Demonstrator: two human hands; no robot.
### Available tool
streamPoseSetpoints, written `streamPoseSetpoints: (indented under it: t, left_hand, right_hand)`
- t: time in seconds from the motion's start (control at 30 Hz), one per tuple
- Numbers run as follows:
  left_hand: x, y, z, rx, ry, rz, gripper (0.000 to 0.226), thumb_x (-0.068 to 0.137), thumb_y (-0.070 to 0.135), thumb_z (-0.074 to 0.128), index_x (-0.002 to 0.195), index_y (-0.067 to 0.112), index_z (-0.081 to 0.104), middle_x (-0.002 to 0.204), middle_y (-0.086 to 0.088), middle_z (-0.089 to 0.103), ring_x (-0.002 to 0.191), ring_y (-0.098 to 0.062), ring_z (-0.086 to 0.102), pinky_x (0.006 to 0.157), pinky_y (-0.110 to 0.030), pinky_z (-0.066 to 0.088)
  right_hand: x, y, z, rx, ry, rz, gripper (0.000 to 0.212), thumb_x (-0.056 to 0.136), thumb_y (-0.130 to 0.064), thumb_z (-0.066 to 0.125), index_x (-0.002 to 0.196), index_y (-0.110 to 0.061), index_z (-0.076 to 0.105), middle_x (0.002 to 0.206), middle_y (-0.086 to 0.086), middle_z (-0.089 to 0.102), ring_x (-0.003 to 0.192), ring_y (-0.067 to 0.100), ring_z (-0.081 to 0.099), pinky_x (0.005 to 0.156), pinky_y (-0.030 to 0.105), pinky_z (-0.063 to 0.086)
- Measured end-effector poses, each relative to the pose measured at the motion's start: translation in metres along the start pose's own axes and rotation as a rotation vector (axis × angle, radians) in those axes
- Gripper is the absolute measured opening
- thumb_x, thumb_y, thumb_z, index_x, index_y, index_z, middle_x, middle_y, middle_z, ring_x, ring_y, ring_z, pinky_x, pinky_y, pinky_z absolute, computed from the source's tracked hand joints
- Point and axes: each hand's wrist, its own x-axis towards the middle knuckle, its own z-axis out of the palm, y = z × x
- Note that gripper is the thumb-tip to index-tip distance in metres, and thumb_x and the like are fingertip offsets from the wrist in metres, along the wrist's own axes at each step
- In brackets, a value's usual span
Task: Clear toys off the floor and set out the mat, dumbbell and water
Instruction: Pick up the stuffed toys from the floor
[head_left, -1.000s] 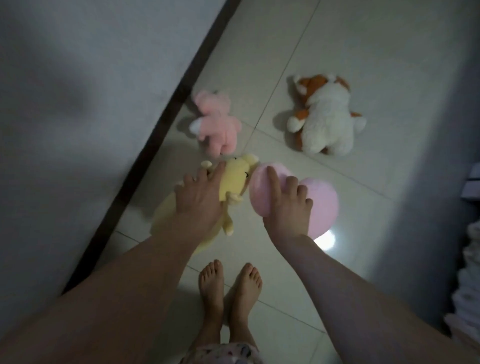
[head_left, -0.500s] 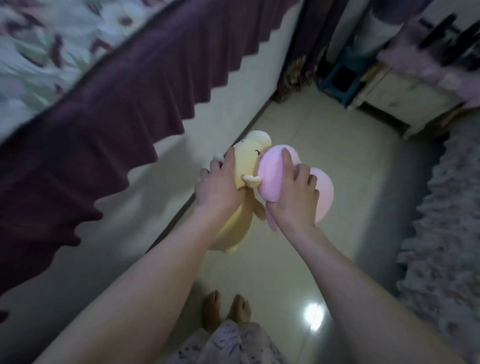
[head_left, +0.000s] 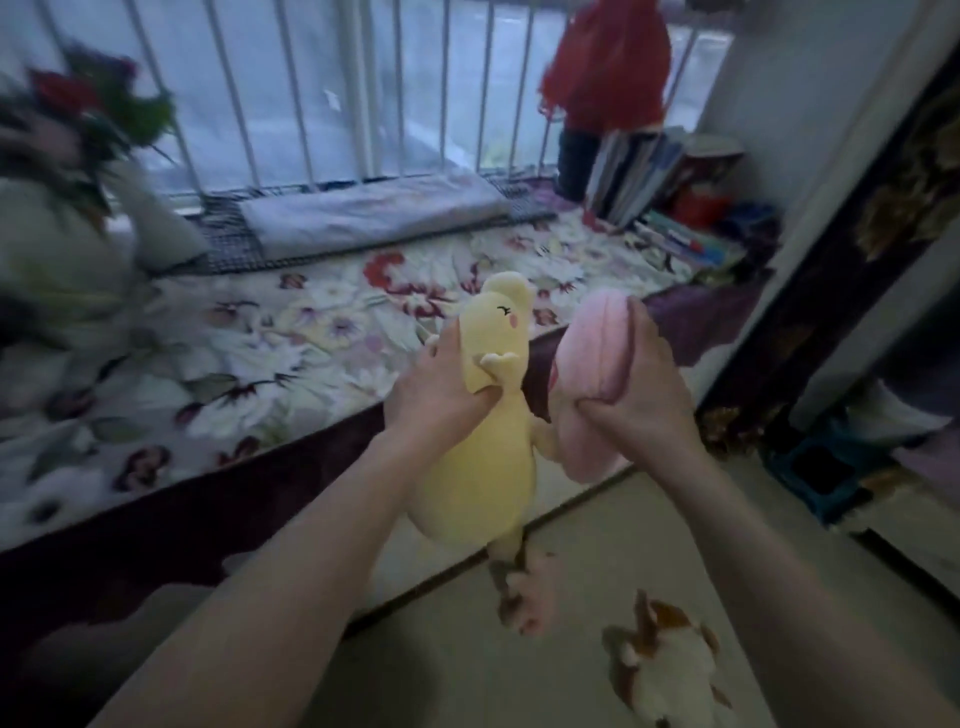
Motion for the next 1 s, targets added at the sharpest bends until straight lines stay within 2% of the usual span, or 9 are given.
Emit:
streamPoseSetpoints:
  t: [0.17, 0.37, 0.4, 0.47, 0.53, 0.6, 0.7, 0.83, 1.0]
  left_hand:
    - [0.035, -0.053, -0.102, 0.007, 0.112, -0.200, 0.082, 0.071, 0.059, 0.063, 0.139, 0.031, 0.026, 0.125, -0.010, 0.056, 0.111, -0.034, 0.056, 0.088, -0.045, 0.047]
    - [0.084, -0.135, -0.176, -0.059, 0.253, -0.358, 0.085, 0.073, 0.054, 0.069, 0.142, 0.026, 0.027, 0.138, -0.011, 0.048, 0.122, -0.032, 0.048, 0.092, -0.039, 0.039]
    - [0.095, -0.151, -0.179, -0.002, 0.241, -0.429, 0.096, 0.073, 0.062, 0.065, 0.147, 0.025, 0.016, 0.148, -0.014, 0.035, 0.131, -0.035, 0.040, 0.100, -0.044, 0.037]
    - [0.110, -0.172, -0.169, 0.119, 0.142, -0.548, 0.107, 0.072, 0.077, 0.049, 0.150, 0.029, -0.007, 0.159, -0.015, 0.002, 0.142, -0.044, 0.017, 0.111, -0.057, 0.025]
    - [0.120, -0.191, -0.149, 0.162, 0.003, -0.578, 0.104, 0.074, 0.081, 0.038, 0.151, 0.029, -0.008, 0.159, -0.014, -0.014, 0.143, -0.050, 0.004, 0.112, -0.064, 0.019]
    - [0.123, -0.199, -0.131, 0.216, -0.060, -0.541, 0.094, 0.078, 0.078, 0.037, 0.152, 0.030, 0.002, 0.160, -0.013, -0.011, 0.143, -0.049, -0.006, 0.112, -0.066, 0.012]
    - [0.133, -0.190, -0.125, 0.420, -0.018, -0.474, 0.085, 0.082, 0.073, 0.038, 0.151, 0.031, 0.010, 0.161, -0.012, -0.007, 0.143, -0.046, -0.011, 0.112, -0.068, 0.001]
    - [0.156, -0.166, -0.119, 0.473, 0.008, -0.331, 0.075, 0.089, 0.062, 0.042, 0.150, 0.026, 0.019, 0.162, -0.012, -0.004, 0.145, -0.044, -0.006, 0.114, -0.063, 0.000]
    - [0.175, -0.119, -0.083, 0.413, -0.018, -0.068, 0.069, 0.086, 0.057, 0.053, 0.144, 0.024, 0.034, 0.159, -0.014, 0.014, 0.144, -0.042, 0.011, 0.116, -0.053, 0.016]
  right_hand:
    - [0.048, -0.083, 0.026, 0.496, -0.138, -0.135, 0.101, 0.064, -0.017, 0.074, 0.144, -0.038, 0.017, 0.139, -0.004, 0.041, 0.123, 0.020, 0.047, 0.098, 0.049, 0.047]
    - [0.108, -0.132, 0.114, 1.058, -0.346, 0.120, 0.092, 0.051, -0.010, 0.067, 0.133, -0.039, 0.036, 0.126, 0.017, 0.054, 0.100, 0.040, 0.062, 0.070, 0.063, 0.051]
    - [0.115, -0.138, 0.133, 1.009, -0.354, 0.164, 0.099, 0.050, -0.011, 0.066, 0.137, -0.042, 0.030, 0.131, 0.015, 0.052, 0.103, 0.042, 0.061, 0.070, 0.063, 0.051]
    - [0.124, -0.137, 0.162, 0.730, -0.329, 0.126, 0.110, 0.054, -0.006, 0.065, 0.146, -0.041, 0.016, 0.145, 0.010, 0.039, 0.125, 0.037, 0.049, 0.094, 0.055, 0.044]
    - [0.127, -0.137, 0.190, 0.353, -0.396, -0.051, 0.097, 0.070, 0.000, 0.058, 0.150, -0.032, 0.016, 0.155, 0.006, 0.023, 0.142, 0.025, 0.027, 0.112, 0.039, 0.027]
    - [0.127, -0.140, 0.207, 0.054, -0.523, -0.264, 0.074, 0.084, -0.010, 0.058, 0.148, -0.031, 0.028, 0.157, 0.006, 0.019, 0.145, 0.022, 0.017, 0.117, 0.036, 0.018]
    - [0.132, -0.152, 0.219, -0.187, -0.585, -0.415, 0.054, 0.089, -0.012, 0.052, 0.140, -0.026, 0.045, 0.149, 0.004, 0.035, 0.140, 0.023, 0.026, 0.115, 0.039, 0.020]
    - [0.142, -0.154, 0.217, -0.127, -0.366, -0.295, 0.062, 0.072, -0.008, 0.043, 0.126, -0.035, 0.057, 0.138, -0.004, 0.051, 0.131, 0.024, 0.042, 0.104, 0.047, 0.039]
    - [0.152, -0.131, 0.185, -0.143, -0.240, -0.237, 0.066, 0.070, -0.004, 0.045, 0.131, -0.030, 0.054, 0.133, 0.000, 0.057, 0.124, 0.025, 0.047, 0.105, 0.040, 0.040]
